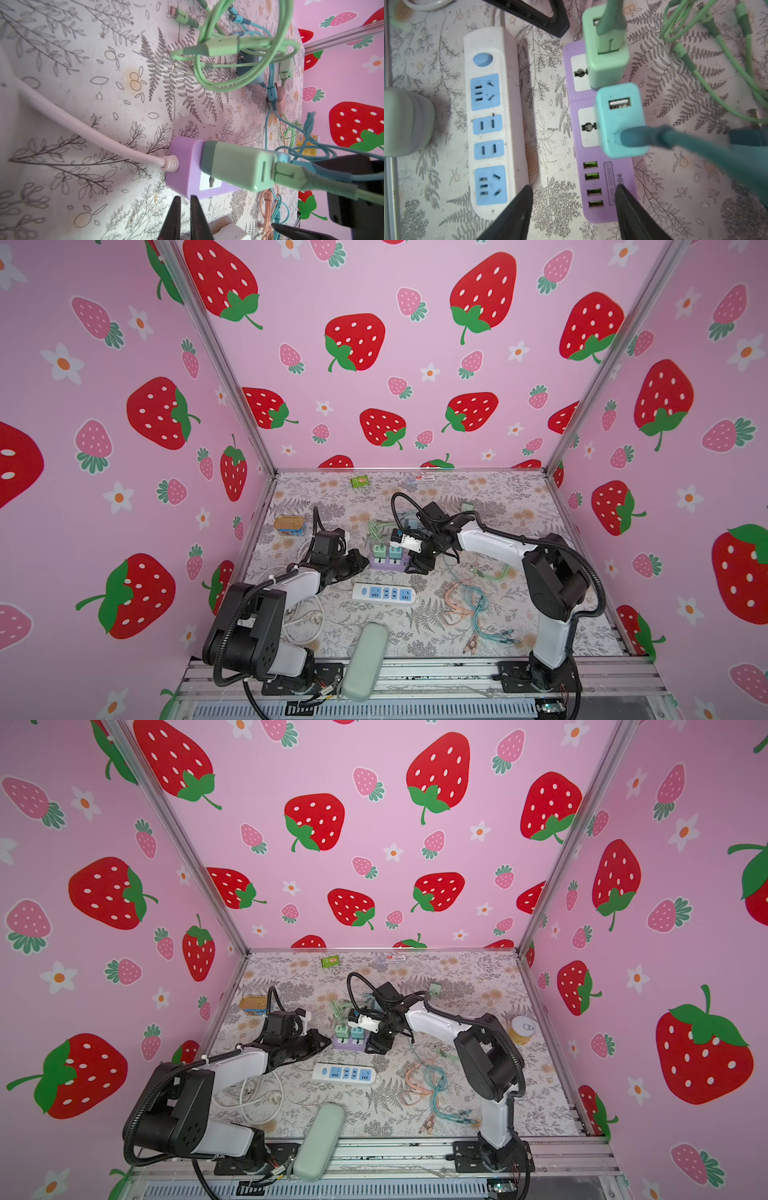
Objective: Insert the plug
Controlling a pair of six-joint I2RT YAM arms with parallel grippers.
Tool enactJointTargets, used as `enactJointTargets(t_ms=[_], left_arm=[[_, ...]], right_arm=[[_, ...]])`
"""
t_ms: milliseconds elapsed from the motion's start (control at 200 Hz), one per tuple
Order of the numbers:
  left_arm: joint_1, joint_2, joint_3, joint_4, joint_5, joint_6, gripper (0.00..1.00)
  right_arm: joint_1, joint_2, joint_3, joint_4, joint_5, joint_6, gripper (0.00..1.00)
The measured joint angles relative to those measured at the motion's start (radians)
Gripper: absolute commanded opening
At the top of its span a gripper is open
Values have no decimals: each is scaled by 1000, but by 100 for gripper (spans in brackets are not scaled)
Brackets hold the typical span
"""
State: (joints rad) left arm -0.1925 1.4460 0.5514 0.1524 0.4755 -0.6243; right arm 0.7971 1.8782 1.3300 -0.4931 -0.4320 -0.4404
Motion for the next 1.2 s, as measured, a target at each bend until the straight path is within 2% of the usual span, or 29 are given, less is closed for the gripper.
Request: enactJointTargets(t_ms=[280, 620, 815, 1020, 1200], left_arm=[[5, -1, 0, 0, 8, 0, 14], [10, -34, 0, -3, 26, -1, 15], [13, -103, 0, -39, 31, 0, 21], [15, -192, 1, -98, 28, 2, 30], [16, -267, 3, -145, 20, 14, 44]], right_arm=[[-10, -49, -71, 2, -64, 2, 68], [-43, -121, -152, 5, -235, -5, 69], [-136, -270, -283, 133, -304, 96, 66], [-243, -351, -306, 297, -268, 255, 65], [-274, -325, -301, 397, -125, 400, 61]])
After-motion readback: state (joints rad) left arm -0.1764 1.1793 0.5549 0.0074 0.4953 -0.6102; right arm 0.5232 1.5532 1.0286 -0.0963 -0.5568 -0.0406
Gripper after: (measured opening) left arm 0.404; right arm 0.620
